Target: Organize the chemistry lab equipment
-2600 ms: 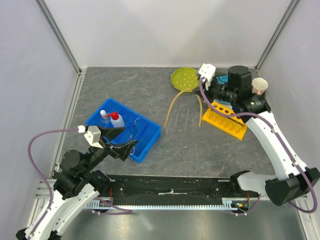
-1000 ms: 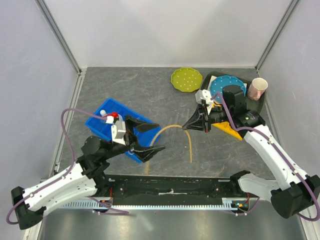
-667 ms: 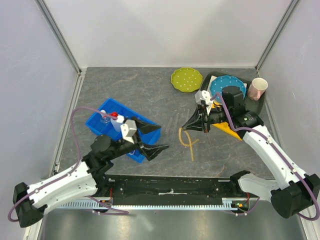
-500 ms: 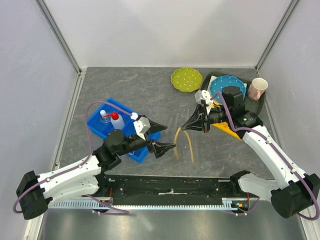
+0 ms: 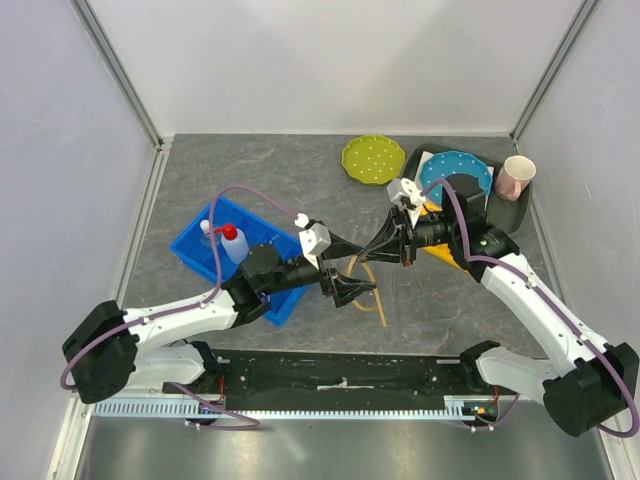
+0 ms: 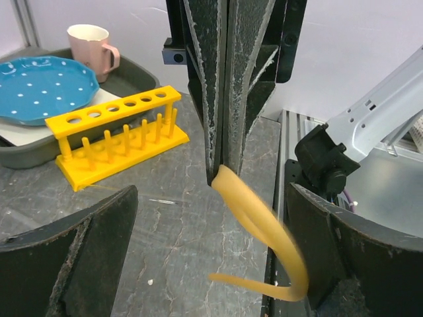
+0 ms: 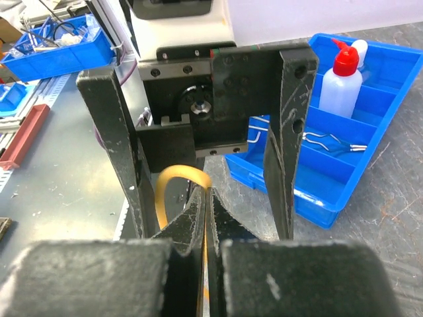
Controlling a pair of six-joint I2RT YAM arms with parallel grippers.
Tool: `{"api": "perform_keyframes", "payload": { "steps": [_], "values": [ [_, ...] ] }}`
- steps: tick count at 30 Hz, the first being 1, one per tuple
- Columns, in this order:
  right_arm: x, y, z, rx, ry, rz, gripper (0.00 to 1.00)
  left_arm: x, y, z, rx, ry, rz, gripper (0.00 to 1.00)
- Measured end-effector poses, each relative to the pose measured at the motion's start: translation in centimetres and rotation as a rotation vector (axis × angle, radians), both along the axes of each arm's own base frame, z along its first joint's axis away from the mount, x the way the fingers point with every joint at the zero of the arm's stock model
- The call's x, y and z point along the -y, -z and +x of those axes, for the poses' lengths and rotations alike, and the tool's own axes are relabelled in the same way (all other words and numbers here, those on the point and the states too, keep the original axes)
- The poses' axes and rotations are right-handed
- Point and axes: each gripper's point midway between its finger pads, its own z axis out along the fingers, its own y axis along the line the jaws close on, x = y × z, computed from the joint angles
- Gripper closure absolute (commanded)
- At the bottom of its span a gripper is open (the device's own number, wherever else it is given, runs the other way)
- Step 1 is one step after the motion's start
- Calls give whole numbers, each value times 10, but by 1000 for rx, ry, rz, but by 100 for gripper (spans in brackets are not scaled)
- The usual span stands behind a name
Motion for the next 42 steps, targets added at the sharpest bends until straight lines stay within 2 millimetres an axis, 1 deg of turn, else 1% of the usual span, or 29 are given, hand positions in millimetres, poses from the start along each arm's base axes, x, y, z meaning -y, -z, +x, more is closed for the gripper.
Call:
{"api": "perform_keyframes", "payload": {
  "steps": [3,6,7,9,10,12,13,18,21,22,25,28,31,37,39,41,42],
  "values": [
    [-3,-1,0,-33,-1,21,100,7,6,1,-19,18,-7,3],
    [-5,-1,1,-73,2,39,100,11,7,2,-33,24,-24,13],
    [-6,-1,1,-88,3,44,100,12,6,2,-36,26,-34,20],
    [-8,-1,1,-106,3,54,100,14,4,2,-44,29,-49,31],
    [-9,-1,1,-117,4,60,100,15,3,2,-50,32,-58,40],
    [-10,-2,2,-126,7,66,100,16,2,3,-60,35,-67,46],
    [-10,-3,2,-129,9,69,100,17,2,3,-65,37,-70,48],
    [-10,-6,3,-128,12,78,100,17,4,2,-87,40,-72,49],
    [-10,-7,3,-129,13,79,100,15,6,-1,-98,41,-70,52],
    [-10,-7,4,-129,14,79,100,13,8,-2,-101,41,-68,58],
    [-10,-7,5,-127,22,81,100,9,11,-6,-114,43,-67,70],
    [-11,-7,6,-126,29,81,100,8,13,-7,-129,45,-67,75],
    [-11,-7,7,-126,34,82,100,7,15,-8,-143,48,-65,78],
    [-10,-7,11,-131,55,82,100,7,20,-11,-177,54,-60,78],
    [-10,-7,13,-133,64,82,100,6,23,-12,-190,56,-57,80],
    [-9,-7,15,-134,73,82,100,5,27,-13,-205,57,-51,88],
    [-9,-7,15,-137,77,82,100,4,30,-14,-213,57,-48,94]
  ]
}}
